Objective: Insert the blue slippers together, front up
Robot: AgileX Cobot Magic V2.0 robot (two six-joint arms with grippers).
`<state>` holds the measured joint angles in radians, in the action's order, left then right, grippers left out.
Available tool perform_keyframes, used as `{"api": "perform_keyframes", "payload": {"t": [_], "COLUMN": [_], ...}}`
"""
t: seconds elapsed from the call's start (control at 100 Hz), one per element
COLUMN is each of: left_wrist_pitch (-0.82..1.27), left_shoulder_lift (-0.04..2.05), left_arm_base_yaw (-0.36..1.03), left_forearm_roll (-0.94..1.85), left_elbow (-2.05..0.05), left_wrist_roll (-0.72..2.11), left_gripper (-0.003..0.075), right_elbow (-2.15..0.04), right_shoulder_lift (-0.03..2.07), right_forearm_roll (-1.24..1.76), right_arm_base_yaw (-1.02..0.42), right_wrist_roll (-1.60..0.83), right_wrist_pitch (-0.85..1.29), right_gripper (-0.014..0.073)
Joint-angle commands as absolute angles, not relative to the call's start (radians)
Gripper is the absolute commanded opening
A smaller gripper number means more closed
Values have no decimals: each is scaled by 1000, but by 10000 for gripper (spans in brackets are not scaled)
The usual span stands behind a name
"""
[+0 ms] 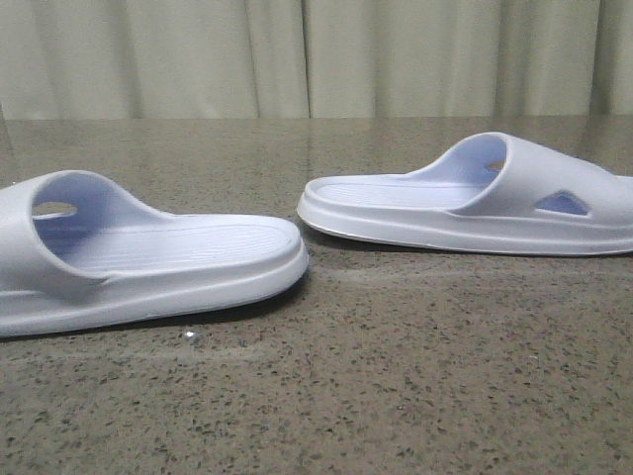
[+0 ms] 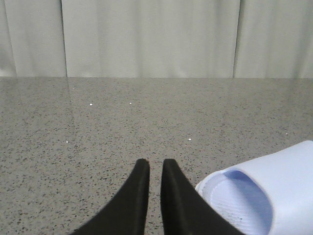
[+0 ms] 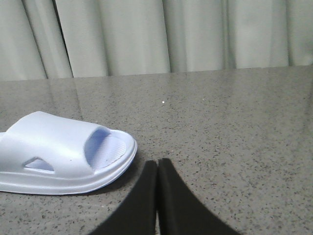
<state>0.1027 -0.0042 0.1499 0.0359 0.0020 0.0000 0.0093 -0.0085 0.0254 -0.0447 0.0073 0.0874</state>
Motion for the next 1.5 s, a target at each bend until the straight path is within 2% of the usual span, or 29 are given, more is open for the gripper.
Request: {"api": "perform_keyframes", "payload": {"t": [0.0, 0.22, 0.4, 0.56, 0.84, 1.04, 1.3, 1.37, 1.49], "left_wrist_pitch": [20, -28, -32, 11, 108, 292, 339, 348, 347], "left_shoulder_lift": [-33, -33, -33, -18, 156, 345, 458, 471, 479], "left_arm_base_yaw": [156, 156, 156, 156, 156, 156, 156, 156, 156], "left_forearm_roll": [40, 96, 359, 633, 682, 708, 710, 710, 710], "left_elbow": [11, 11, -20, -98, -338, -529, -556, -556, -556], "left_wrist_roll": [-6, -6, -6, -6, -6, 0, 0, 0, 0], "left_gripper": [16, 15, 15, 15, 15, 15, 16, 17, 43], "right_elbow": [31, 30, -20, -143, -372, -516, -573, -573, -573], "right_shoulder_lift": [-30, -30, -30, -27, 115, 279, 407, 412, 412], "right_forearm_roll": [14, 36, 86, 98, 162, 323, 347, 347, 347], "right_arm_base_yaw": [-38, -38, -38, -38, -38, -38, -38, -38, -38], "right_wrist_roll": [0, 0, 0, 0, 0, 0, 0, 0, 0], "right_wrist_pitch": [0, -8, 0, 96, 223, 343, 416, 416, 413], "right_gripper": [-107, -107, -106, -106, -106, -106, -106, -81, 38]}}
